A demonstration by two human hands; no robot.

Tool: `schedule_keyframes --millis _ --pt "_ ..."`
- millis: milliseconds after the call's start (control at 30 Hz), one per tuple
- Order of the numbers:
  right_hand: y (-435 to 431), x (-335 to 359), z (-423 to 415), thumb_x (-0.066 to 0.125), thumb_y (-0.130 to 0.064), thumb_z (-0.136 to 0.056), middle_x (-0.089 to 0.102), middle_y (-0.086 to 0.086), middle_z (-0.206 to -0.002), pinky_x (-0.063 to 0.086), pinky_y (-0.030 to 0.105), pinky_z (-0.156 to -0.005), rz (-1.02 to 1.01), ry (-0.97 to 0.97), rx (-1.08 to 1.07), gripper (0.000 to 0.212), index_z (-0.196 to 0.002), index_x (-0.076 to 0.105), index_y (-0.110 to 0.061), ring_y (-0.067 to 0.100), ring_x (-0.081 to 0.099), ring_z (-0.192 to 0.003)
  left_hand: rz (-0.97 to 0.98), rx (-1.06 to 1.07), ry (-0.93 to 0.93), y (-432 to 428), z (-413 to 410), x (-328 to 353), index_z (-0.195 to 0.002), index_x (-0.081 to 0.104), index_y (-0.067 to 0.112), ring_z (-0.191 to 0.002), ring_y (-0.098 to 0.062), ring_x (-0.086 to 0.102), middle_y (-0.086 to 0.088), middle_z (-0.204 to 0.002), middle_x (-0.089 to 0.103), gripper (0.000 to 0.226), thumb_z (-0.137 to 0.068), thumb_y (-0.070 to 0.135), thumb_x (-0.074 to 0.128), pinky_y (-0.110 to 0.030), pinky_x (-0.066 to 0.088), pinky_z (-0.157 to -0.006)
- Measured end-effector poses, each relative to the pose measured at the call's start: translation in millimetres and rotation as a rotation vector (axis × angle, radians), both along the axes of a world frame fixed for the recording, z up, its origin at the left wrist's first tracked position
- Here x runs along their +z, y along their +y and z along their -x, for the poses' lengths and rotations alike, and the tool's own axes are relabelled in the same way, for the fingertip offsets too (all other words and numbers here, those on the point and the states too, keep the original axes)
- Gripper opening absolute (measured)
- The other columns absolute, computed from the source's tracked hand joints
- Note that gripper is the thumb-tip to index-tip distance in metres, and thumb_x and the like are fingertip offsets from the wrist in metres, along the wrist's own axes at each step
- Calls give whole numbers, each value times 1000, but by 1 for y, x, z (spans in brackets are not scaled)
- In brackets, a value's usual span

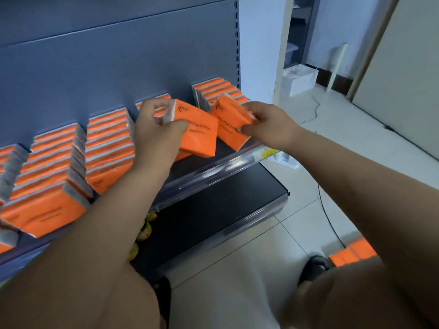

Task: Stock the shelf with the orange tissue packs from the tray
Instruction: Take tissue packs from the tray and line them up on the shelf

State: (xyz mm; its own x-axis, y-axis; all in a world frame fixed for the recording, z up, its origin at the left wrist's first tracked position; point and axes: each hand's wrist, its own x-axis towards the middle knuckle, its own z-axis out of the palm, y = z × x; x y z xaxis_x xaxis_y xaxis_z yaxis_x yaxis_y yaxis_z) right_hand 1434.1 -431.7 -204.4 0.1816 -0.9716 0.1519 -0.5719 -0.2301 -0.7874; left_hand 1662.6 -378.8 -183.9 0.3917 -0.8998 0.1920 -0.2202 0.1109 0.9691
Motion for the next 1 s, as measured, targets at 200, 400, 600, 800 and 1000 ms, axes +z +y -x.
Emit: schedule_keyframes --millis 200,400,600,800,1000 --pt "-22 -9 -2 75 -14 -84 69 -5 -109 53 37 -94 41 -135 -111 36 -117 69 -27 21 65 -105 9 56 -56 -17 0 -23 -100 41 31 -82 -21 64 0 -94 59 44 -79 39 79 -27 50 -61" --pt "-32 -15 -13 71 -14 -79 72 -2 -108 58 41 -90 50 -239 -163 38 -116 72 -24 21 67 -102 13 -103 -260 -16 -4 -25 -127 46 38 -87 0 66 2 -106 61 56 -83 10 64 -23 56 -66" --pt "-42 -10 -8 71 -1 -82 68 -4 -99 53 33 -87 29 -222 -142 36 -110 72 -24 15 65 -95 20 -117 -560 -15 -12 -32 -127 68 41 -105 -9 52 7 -121 49 53 -84 10 63 -21 43 -87" --pt "-43 -1 8 74 2 -82 61 -7 -84 52 28 -81 40 -220 -136 35 -106 72 -24 9 61 -79 52 -91 -789 -21 -13 -41 -121 74 29 -108 -19 56 6 -120 55 45 -82 8 62 -34 48 -89" --pt "-39 -7 17 72 4 -83 68 -7 -94 52 24 -80 -2 -64 -72 38 -114 73 -17 7 63 -90 49 23 -1120 -25 -25 -43 -124 71 25 -118 -36 51 -5 -121 65 39 -87 19 62 -50 48 -96"
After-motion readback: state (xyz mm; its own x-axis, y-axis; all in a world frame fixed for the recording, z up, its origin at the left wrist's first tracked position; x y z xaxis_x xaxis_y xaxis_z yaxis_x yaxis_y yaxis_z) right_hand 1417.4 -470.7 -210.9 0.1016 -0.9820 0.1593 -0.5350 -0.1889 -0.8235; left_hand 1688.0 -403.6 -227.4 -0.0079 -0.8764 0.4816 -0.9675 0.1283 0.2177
